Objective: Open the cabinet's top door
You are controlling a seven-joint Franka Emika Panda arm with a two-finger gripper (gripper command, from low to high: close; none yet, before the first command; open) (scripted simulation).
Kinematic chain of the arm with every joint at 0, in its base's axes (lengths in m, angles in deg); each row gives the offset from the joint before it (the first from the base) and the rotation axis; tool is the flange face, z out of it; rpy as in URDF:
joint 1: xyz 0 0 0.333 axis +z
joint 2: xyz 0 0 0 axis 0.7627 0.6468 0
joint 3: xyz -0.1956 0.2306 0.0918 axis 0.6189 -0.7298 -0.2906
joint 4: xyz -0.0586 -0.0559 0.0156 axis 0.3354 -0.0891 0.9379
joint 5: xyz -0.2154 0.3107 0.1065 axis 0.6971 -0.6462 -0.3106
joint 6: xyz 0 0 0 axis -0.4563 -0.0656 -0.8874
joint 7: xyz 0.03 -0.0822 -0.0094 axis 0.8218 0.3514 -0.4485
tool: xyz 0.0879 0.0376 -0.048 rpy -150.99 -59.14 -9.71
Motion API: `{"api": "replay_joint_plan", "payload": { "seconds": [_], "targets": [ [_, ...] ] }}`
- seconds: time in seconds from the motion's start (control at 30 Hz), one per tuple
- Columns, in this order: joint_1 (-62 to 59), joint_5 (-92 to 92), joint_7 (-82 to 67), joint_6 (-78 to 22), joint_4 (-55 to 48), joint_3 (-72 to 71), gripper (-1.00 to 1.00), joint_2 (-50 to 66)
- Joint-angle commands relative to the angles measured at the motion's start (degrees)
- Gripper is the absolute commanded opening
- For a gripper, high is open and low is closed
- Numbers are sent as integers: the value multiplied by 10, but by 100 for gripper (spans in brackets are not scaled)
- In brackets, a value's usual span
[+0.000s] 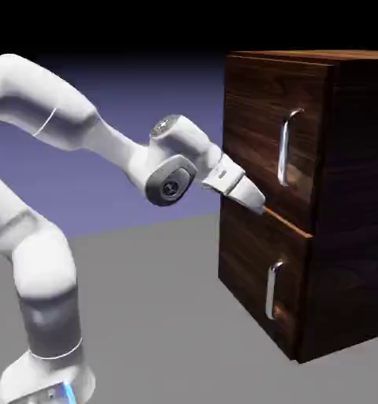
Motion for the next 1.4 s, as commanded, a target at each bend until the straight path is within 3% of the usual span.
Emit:
{"api": "replay_joint_plan", "payload": {
  "seconds": [0.0, 1.37],
  "targets": [
    [8, 25, 16, -2, -2, 10, 100, -7],
    [350, 1047, 680, -94, -97, 418, 100, -282]
  ]
}}
